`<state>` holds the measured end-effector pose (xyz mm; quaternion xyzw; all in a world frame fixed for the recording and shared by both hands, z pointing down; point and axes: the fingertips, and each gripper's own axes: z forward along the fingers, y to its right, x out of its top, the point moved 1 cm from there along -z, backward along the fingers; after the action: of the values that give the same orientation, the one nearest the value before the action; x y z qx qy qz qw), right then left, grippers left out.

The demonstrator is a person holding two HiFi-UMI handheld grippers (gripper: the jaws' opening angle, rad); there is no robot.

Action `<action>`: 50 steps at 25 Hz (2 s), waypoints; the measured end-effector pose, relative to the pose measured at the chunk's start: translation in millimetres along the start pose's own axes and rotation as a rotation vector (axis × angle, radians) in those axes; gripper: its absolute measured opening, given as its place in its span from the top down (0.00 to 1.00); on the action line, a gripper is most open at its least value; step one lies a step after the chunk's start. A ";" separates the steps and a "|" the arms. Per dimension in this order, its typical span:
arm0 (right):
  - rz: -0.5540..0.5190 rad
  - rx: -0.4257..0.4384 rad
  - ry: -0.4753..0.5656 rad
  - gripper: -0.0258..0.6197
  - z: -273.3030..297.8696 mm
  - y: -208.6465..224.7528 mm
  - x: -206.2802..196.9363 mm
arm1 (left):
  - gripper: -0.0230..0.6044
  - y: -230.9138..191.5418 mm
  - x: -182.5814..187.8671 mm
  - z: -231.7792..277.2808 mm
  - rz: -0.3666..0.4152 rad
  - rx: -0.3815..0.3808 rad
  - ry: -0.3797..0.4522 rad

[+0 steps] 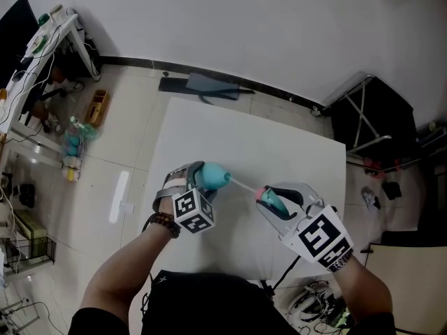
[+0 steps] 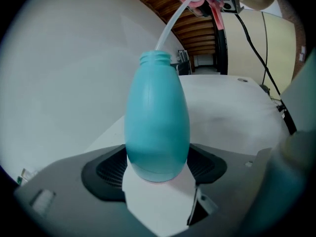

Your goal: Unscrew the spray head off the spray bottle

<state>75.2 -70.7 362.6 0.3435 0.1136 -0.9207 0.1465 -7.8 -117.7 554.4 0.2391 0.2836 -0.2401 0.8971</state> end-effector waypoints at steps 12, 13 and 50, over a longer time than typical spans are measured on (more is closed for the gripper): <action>0.003 0.005 -0.010 0.78 5.3 -3.6 -7.2 | 0.33 13.1 16.1 -19.5 0.181 0.011 -0.102; 0.005 0.007 -0.011 0.78 5.9 -4.3 -8.3 | 0.33 15.4 17.2 -20.7 0.185 0.005 -0.109; 0.143 0.085 0.019 0.78 7.5 -13.9 -23.1 | 0.35 24.5 58.4 -60.0 0.400 0.096 -0.152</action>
<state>82.6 -55.7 385.0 0.3653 0.0511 -0.9085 0.1961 24.7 -82.1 481.7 0.3141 0.1506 -0.0876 0.9333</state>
